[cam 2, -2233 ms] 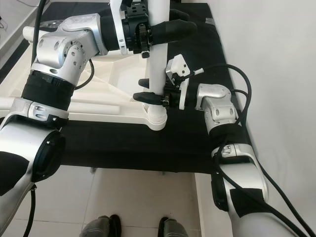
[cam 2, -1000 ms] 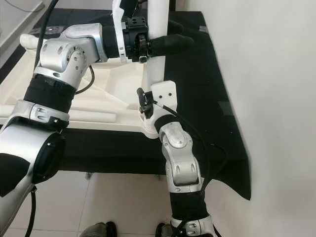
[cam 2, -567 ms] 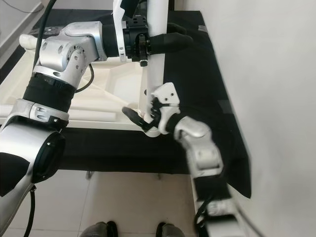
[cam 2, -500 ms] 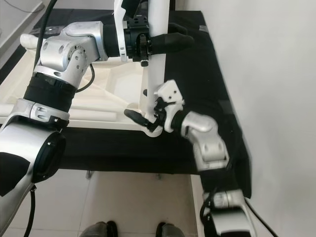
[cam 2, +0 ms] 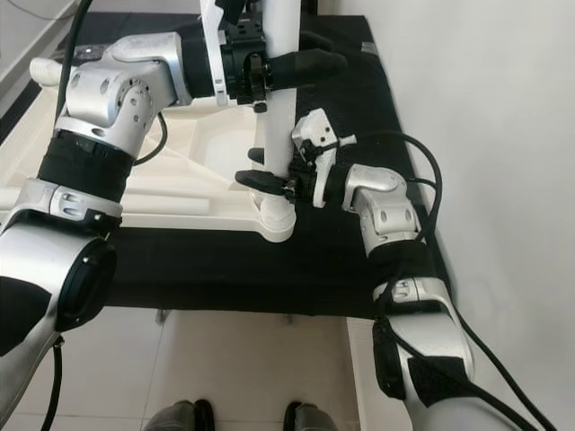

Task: Building children table

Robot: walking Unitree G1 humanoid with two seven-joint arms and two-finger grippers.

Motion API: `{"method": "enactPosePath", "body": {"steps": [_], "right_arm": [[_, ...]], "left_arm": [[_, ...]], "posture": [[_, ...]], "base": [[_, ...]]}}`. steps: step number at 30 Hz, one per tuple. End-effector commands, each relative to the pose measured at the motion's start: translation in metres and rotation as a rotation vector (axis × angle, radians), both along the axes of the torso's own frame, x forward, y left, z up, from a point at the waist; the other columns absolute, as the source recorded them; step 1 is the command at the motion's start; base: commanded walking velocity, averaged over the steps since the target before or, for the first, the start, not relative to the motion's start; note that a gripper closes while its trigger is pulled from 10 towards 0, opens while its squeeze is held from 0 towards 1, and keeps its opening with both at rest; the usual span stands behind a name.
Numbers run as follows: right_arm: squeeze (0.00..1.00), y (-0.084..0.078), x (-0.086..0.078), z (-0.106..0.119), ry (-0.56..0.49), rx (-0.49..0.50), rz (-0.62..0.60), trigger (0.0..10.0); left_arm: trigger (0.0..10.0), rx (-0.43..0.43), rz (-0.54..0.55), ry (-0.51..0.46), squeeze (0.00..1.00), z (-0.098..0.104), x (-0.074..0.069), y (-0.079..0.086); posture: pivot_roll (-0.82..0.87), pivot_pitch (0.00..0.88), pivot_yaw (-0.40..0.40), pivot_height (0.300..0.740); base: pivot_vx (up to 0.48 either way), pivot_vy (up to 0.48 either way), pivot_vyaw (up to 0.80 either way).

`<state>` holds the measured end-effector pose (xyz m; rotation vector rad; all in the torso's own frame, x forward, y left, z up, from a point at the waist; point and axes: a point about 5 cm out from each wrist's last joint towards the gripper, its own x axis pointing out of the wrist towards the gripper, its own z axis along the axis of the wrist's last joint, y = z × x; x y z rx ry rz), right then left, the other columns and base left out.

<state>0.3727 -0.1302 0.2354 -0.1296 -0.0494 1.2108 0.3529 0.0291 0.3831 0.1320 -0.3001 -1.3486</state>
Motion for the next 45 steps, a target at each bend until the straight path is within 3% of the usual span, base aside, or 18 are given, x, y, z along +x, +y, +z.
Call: {"method": "enactPosePath", "body": {"steps": [1,3,4,6,14,15,17,19,21,23,24,26,31,32,37,39,40,45], "right_arm": [[0.0,0.01,-0.001,-0.018,0.087,-0.017,0.049,0.0],[0.0,0.008,-0.001,-0.019,0.089,-0.016,0.051,0.0],[0.0,0.004,-0.001,-0.021,0.09,-0.014,0.045,0.0],[0.0,-0.001,-0.001,-0.024,0.087,-0.022,0.025,0.0],[0.0,-0.008,-0.014,-0.06,0.125,-0.119,-0.204,0.0],[0.0,-0.003,-0.027,-0.081,0.172,-0.171,-0.366,0.0],[0.0,0.004,-0.065,-0.118,0.274,-0.191,-0.913,0.0],[0.0,0.013,-0.08,-0.125,0.321,-0.165,-0.978,0.0],[0.0,0.013,-0.08,-0.125,0.321,-0.165,-0.978,0.0],[0.0,0.036,-0.061,-0.111,0.26,-0.093,-0.908,0.0],[0.0,0.036,-0.061,-0.111,0.26,-0.093,-0.908,0.0],[0.0,0.046,-0.045,-0.099,0.214,-0.064,-0.876,0.0],[0.0,0.044,-0.046,-0.095,0.242,-0.039,-0.871,0.0],[0.0,0.037,-0.047,-0.087,0.232,-0.017,-0.866,10.0],[0.0,0.018,-0.053,-0.058,0.186,0.082,-0.811,10.0],[0.0,0.018,-0.053,-0.058,0.186,0.082,-0.811,10.0],[1.0,0.013,-0.051,-0.048,0.155,0.128,-0.747,10.0],[1.0,0.004,-0.051,-0.017,0.041,0.217,-0.403,10.0]], "left_arm": [[0.0,0.026,-0.055,0.013,0.0,-0.008,-0.005,-0.011],[0.0,0.026,-0.057,0.012,0.0,-0.008,-0.006,-0.011],[8.8,0.019,-0.052,0.016,1.0,-0.008,-0.005,-0.01],[10.0,0.015,-0.045,0.02,1.0,-0.008,-0.005,-0.01],[10.0,-0.044,0.006,0.055,1.0,-0.003,-0.007,0.02],[10.0,-0.059,-0.011,0.081,0.0,-0.002,-0.015,0.039],[10.0,-0.062,-0.013,0.121,0.0,-0.008,-0.033,0.081],[10.0,-0.048,0.008,0.14,0.0,-0.015,-0.04,0.098],[10.0,-0.048,0.008,0.14,0.0,-0.015,-0.04,0.098],[10.0,0.013,0.244,0.165,0.0,-0.041,-0.038,0.142],[10.0,0.013,0.244,0.165,0.0,-0.041,-0.038,0.142],[10.0,0.03,0.424,0.166,0.0,-0.054,-0.038,0.175],[10.0,0.01,0.588,0.185,0.0,-0.073,-0.042,0.203],[10.0,0.02,0.656,0.215,0.0,-0.092,-0.048,0.213],[10.0,0.047,0.718,0.323,0.0,-0.139,-0.068,0.21],[10.0,0.047,0.718,0.323,0.0,-0.139,-0.068,0.21],[10.0,0.057,0.724,0.347,0.0,-0.152,-0.071,0.203],[10.0,0.064,0.734,0.409,0.0,-0.186,-0.083,0.186]], "posture": [[0.06,0.149,-0.012,0.74],[0.06,0.149,-0.012,0.74],[0.06,0.149,-0.012,0.74],[0.04,0.149,-0.013,0.74],[0.02,0.15,-0.033,0.74],[0.02,0.154,-0.038,0.74],[0.03,0.18,-0.029,0.74],[0.03,0.188,-0.028,0.74],[0.03,0.188,-0.028,0.74],[0.07,0.147,-0.045,0.74],[0.07,0.147,-0.045,0.74],[0.07,0.143,-0.054,0.74],[0.08,0.14,-0.057,0.74],[0.07,0.143,-0.052,0.74],[0.06,0.14,-0.052,0.74],[0.06,0.14,-0.052,0.74],[0.07,0.139,-0.049,0.74],[0.08,0.137,-0.048,0.74]], "base": [[0.0,0.0,0.0],[0.0,0.0,0.0],[0.0,0.0,0.0],[0.0,0.0,0.0],[0.0,0.0,0.0],[0.0,0.0,0.0],[0.0,0.0,0.0],[0.0,0.0,0.0],[0.0,0.0,0.0],[0.0,0.0,0.0],[0.0,0.0,0.0],[0.0,0.0,0.0],[0.0,0.0,0.0],[0.0,0.0,0.0],[0.0,0.0,0.0],[0.0,0.0,0.0],[0.0,0.0,0.0],[0.0,0.0,0.0]]}}
